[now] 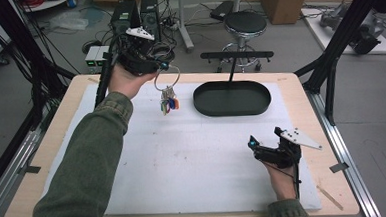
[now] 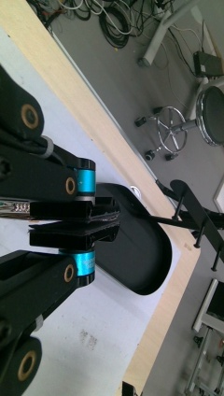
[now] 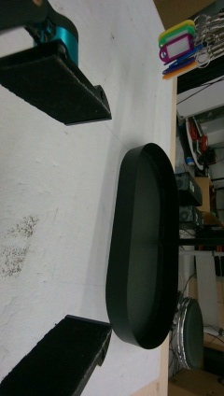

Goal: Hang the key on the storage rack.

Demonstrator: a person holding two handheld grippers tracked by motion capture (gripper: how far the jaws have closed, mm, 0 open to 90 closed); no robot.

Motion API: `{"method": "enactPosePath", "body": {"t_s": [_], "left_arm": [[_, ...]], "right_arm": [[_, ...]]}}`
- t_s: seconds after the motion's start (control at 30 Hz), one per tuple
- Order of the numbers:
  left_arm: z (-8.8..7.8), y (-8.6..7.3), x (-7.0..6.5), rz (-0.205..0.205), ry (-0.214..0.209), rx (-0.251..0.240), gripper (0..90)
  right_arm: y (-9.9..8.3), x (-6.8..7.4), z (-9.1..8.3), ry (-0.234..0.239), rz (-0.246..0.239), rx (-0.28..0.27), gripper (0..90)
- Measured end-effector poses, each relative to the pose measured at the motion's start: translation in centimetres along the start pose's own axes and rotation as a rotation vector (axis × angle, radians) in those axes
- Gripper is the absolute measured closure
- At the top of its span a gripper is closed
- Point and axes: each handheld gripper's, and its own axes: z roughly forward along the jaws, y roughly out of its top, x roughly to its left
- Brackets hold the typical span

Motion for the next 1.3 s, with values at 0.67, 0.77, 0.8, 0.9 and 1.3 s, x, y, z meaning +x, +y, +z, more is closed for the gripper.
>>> {"method": "enactPosePath", "body": {"t_s": [0.67,0.77,0.8,0.9,1.3], "left_arm": [[3.7,2.2,-1.8,0.038,-0.048,-0.013,86.7],[4.5,2.6,-2.1,0.036,-0.058,-0.015,86.7],[4.7,2.7,-2.2,0.037,-0.061,-0.014,86.7],[5.5,2.9,-2.6,0.041,-0.072,-0.018,86.6],[8.5,3.5,-3.3,0.038,-0.092,-0.042,86.7]], "right_arm": [[-0.1,-0.3,-0.2,-0.006,0.007,-0.008,0.5],[-0.1,-0.4,-0.4,-0.009,0.013,-0.009,0.5],[-0.1,-0.4,-0.4,-0.011,0.015,-0.01,0.5],[-0.2,-0.5,-0.6,-0.01,0.019,-0.011,0.5],[-0.2,-0.9,-0.9,-0.016,0.023,-0.019,0.5]]}}
